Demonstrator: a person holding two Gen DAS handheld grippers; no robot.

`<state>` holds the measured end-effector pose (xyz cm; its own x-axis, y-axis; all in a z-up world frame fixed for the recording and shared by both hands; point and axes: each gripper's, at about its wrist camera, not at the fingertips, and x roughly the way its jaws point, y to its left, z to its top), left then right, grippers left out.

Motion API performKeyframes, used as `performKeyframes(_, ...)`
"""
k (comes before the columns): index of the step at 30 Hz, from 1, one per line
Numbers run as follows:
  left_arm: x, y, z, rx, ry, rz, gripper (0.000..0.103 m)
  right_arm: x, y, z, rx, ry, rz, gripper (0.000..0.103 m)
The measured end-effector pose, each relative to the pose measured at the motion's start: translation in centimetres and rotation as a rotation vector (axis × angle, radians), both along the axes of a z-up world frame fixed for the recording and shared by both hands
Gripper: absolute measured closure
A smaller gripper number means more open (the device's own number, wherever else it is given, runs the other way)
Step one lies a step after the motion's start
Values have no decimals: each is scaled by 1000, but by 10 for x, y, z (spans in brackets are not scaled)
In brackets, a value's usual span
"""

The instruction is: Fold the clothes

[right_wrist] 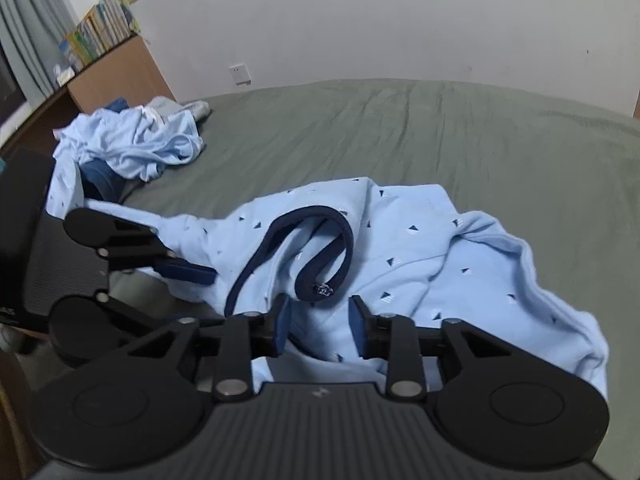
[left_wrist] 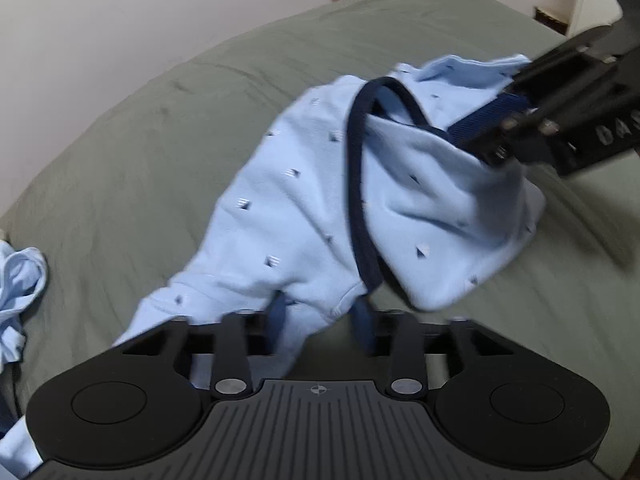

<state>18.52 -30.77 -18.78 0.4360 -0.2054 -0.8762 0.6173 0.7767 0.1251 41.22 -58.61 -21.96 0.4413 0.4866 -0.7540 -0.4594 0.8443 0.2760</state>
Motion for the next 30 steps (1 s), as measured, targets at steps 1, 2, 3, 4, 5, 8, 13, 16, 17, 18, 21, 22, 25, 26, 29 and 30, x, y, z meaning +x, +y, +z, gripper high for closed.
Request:
performKeyframes(1, 1, 2, 3, -1, 2, 3, 90, 1, 1, -1, 4, 2, -5, 59)
performKeyframes(2, 1, 5, 8, -9, 10, 4, 92, 2, 1, -2, 10, 5, -9, 59)
performKeyframes(3, 1, 7, 12, -14, 13, 4, 93, 3, 1, -4, 27, 15, -17, 59)
performKeyframes(4, 0, 10, 17, -16, 11, 4, 93, 4, 1, -4, 49, 25, -25, 59)
performKeyframes(5, -1, 14, 24, -21, 8, 5, 93, 4, 1, -3, 61, 27, -27, 59)
performKeyframes(8, -2, 25, 45, -31, -12, 14, 93, 1, 0, 1, 84, 16, -32, 58)
performKeyframes(13, 7, 39, 92, -37, -93, 42, 93, 4, -9, 6, 127, 5, -79, 53)
performKeyframes(16, 15, 42, 106, -25, -118, 42, 93, 5, -6, 9, 134, -14, -86, 52)
performKeyframes(17, 18, 42, 110, -18, -122, 38, 93, 5, -3, 10, 130, -18, -85, 52)
performKeyframes(18, 29, 44, 106, -15, -124, 34, 93, 6, 3, 10, 112, -24, -84, 52)
performKeyframes(21, 48, 35, 92, -6, -124, 32, 93, 10, 16, 8, 36, -22, -114, 52)
performKeyframes(22, 48, 36, 94, -5, -123, 32, 93, 13, 19, 6, 23, -4, -136, 53)
performKeyframes(25, 49, 39, 92, -9, -108, 27, 93, 19, 23, 0, 5, 29, -165, 58)
performKeyframes(26, 49, 39, 91, -10, -101, 24, 93, 20, 25, -1, -2, 30, -163, 58)
performKeyframes(29, 51, 36, 86, 0, -94, 10, 93, 20, 34, -5, -26, 41, -154, 61)
performKeyframes(30, 52, 35, 85, 3, -93, 5, 93, 20, 37, -5, -35, 45, -152, 61)
